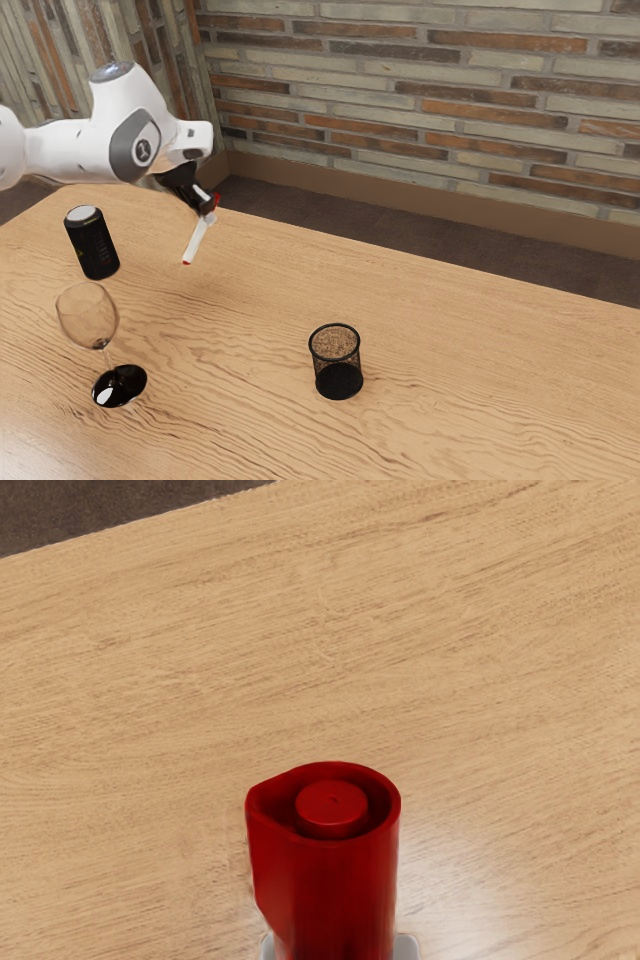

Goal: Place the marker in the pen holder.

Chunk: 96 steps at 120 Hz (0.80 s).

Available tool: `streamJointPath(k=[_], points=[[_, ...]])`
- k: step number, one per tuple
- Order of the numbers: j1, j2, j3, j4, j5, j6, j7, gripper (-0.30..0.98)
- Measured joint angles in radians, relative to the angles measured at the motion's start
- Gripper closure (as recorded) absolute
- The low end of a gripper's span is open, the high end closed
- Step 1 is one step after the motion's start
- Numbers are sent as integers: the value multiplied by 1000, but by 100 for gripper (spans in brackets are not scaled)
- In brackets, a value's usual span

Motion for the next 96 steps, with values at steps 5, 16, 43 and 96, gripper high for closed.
streamJointPath(k=[5,16,43,96], points=[[0,-34,-37,-35,0,34,-4,79],[-5,-114,-111,-138,-8,114,-13,79],[-7,-136,-296,-226,-36,273,-27,79],[0,48,-463,-165,-51,438,-18,76]])
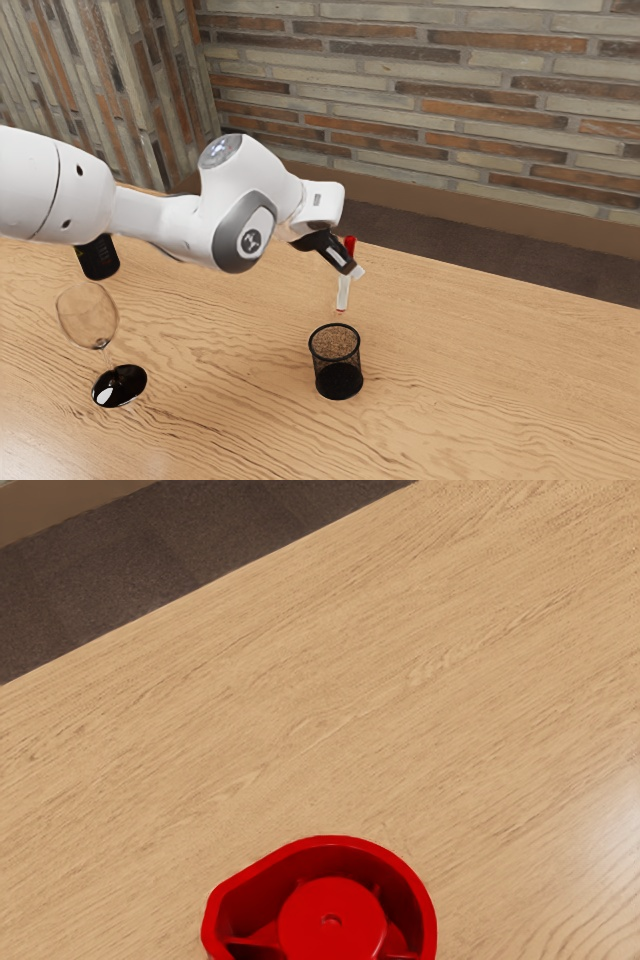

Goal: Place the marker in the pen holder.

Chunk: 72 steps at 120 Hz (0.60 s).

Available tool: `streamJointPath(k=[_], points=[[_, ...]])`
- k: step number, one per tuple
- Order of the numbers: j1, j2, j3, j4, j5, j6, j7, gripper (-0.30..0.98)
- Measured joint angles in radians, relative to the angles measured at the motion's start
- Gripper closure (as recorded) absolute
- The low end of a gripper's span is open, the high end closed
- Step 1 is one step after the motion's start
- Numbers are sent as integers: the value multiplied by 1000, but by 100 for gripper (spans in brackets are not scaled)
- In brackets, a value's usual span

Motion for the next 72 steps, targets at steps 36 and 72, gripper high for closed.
streamJointPath(k=[36,72], points=[[-2,-138,-56,-178,-37,57,17,73],[2,-89,-68,-184,-54,78,33,51]])
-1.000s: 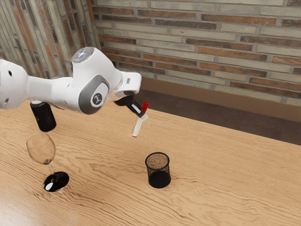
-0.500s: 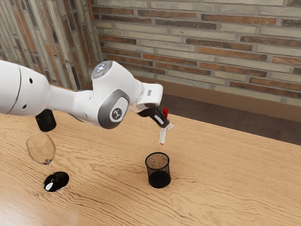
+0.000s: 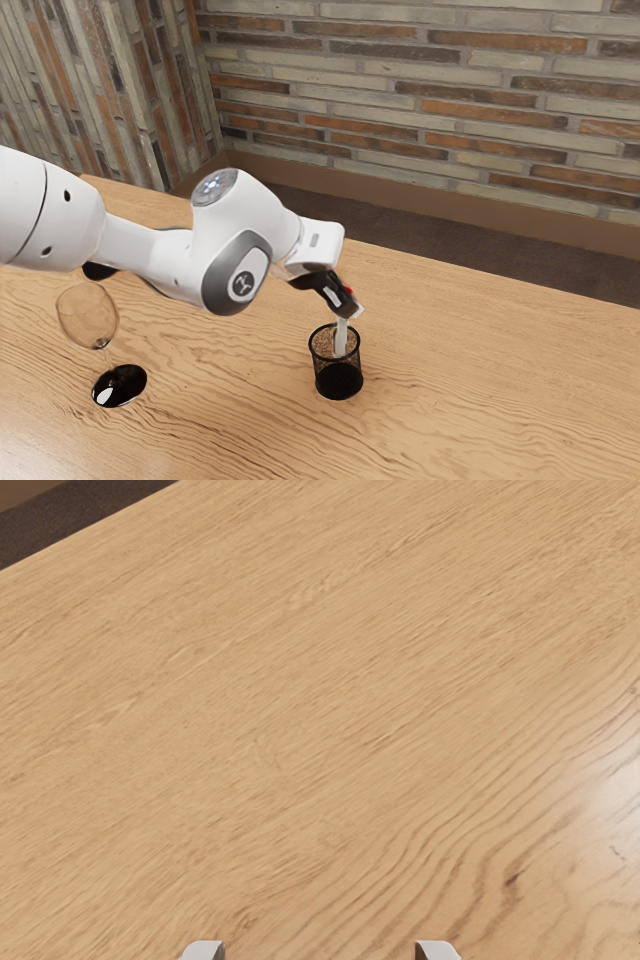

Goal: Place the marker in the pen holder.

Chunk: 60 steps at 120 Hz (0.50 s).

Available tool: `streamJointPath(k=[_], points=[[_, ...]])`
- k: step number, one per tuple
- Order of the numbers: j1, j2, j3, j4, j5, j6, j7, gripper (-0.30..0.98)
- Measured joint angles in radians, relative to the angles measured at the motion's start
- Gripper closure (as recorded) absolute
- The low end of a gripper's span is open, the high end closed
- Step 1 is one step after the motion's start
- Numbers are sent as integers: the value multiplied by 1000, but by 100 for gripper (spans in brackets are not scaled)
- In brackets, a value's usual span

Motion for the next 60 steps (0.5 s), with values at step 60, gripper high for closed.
streamJointPath(k=[60], points=[[-18,27,328,750,171,-857,-79,5]])
